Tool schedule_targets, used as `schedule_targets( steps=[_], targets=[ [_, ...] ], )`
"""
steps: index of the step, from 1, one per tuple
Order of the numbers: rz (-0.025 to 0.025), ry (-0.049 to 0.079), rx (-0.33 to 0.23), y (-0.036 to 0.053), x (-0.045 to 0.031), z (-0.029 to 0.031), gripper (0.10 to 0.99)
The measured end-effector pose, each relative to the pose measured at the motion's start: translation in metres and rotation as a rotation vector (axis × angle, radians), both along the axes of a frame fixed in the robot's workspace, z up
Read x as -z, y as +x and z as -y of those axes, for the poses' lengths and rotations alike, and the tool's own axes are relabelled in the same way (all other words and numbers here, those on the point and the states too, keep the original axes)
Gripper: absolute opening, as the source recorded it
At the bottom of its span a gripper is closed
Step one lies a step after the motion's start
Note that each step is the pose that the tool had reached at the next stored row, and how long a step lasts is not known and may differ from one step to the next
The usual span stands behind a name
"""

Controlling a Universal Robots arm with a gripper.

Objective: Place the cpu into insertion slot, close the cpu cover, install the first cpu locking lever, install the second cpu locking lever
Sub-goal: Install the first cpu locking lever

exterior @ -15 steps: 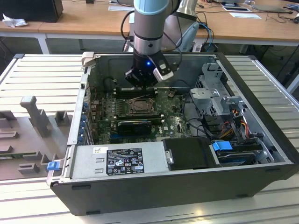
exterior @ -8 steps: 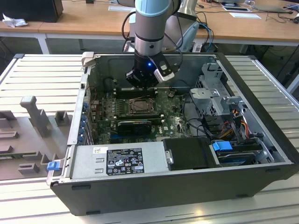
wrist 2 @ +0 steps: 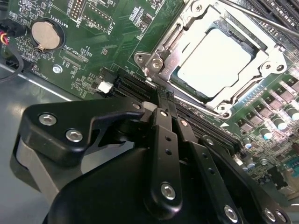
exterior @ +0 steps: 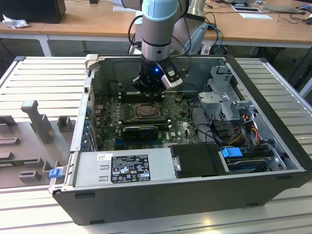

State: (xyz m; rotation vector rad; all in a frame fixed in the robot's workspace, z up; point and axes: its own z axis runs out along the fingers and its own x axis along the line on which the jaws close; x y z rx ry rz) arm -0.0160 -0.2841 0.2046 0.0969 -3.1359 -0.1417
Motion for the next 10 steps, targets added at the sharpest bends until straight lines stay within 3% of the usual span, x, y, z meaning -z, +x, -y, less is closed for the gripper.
schedule_targets(
  steps=[10],
  targets=[
    [-0.0004,-0.011,0.000,0.0000,0.0021,0.0001,0.106]
  ],
)
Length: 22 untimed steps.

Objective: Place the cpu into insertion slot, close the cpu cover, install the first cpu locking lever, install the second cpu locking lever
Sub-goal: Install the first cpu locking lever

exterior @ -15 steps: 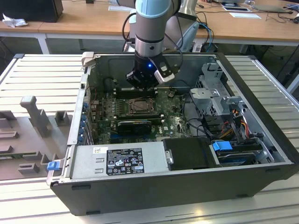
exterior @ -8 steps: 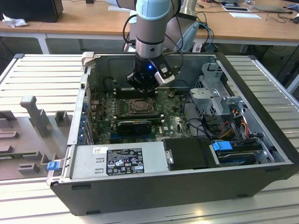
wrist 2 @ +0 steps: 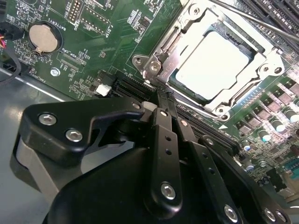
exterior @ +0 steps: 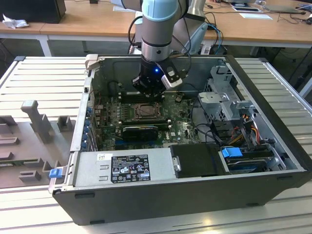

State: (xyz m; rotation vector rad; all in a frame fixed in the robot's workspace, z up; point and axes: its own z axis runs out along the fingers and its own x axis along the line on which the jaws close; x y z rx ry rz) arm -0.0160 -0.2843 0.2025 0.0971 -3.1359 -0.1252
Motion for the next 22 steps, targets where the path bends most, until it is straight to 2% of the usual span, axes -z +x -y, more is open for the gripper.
schedule_targets(
  steps=[2,3,5,9,14,16,19,22],
  targets=[
    [0.0014,0.001,0.000,0.0002,-0.0015,-0.0003,0.106],
    [0.0006,0.001,0.000,0.0001,-0.0042,-0.0001,0.106],
    [0.0005,0.000,0.000,0.0002,-0.0043,-0.0002,0.106],
    [0.0000,-0.011,0.000,0.0010,-0.0018,-0.0001,0.106],
    [0.0001,-0.012,0.000,0.0016,0.0018,-0.0001,0.106],
    [-0.0001,-0.008,0.000,0.0017,0.0021,0.0002,0.106],
    [0.0004,0.003,0.000,0.0018,0.0021,-0.0001,0.106],
    [0.0007,0.005,0.000,0.0019,-0.0026,-0.0003,0.106]
  ],
)
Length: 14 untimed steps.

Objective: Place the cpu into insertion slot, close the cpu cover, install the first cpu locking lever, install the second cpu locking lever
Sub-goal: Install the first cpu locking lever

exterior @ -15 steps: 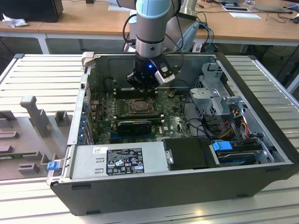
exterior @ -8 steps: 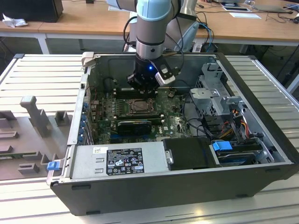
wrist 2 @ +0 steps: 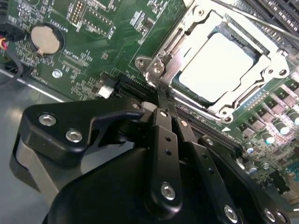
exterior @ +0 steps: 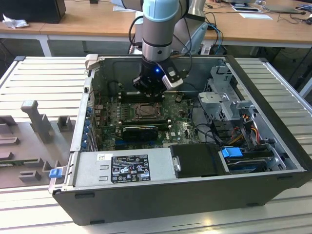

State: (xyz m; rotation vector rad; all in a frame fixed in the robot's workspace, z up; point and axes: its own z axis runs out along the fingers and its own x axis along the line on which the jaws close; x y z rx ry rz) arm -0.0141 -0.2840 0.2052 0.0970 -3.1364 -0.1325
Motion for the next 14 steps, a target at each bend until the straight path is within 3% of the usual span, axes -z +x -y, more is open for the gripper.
schedule_targets(
  steps=[4,14],
  targets=[
    [-0.0004,-0.001,0.000,-0.0001,-0.0062,0.0002,0.106],
    [-0.0003,-0.001,0.000,-0.0001,-0.0064,0.0091,0.106]
  ],
)
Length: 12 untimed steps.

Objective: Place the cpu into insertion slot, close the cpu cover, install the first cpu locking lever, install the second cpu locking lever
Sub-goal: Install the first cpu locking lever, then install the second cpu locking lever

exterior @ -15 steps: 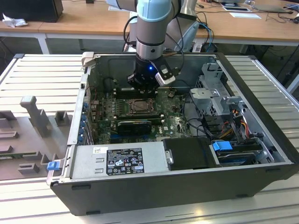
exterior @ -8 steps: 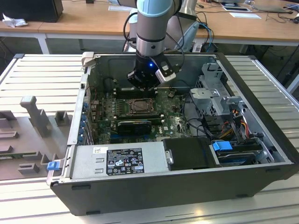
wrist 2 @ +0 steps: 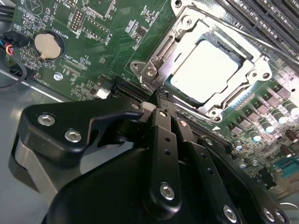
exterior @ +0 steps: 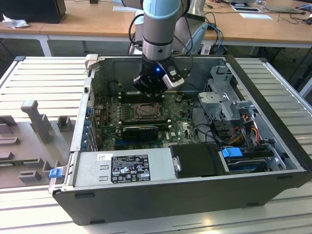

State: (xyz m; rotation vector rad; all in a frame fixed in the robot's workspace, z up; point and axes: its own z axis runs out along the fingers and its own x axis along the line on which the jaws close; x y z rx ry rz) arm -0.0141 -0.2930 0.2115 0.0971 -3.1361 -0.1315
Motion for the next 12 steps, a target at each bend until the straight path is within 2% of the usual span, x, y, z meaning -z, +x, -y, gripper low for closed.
schedule_targets(
  steps=[10,11,12],
  targets=[
    [-0.0001,0.000,0.000,0.0001,-0.0020,0.0023,0.106],
    [-0.0001,0.000,0.000,0.0000,-0.0048,0.0028,0.106],
    [-0.0001,0.000,0.000,0.0000,-0.0107,0.0029,0.106]
  ],
)
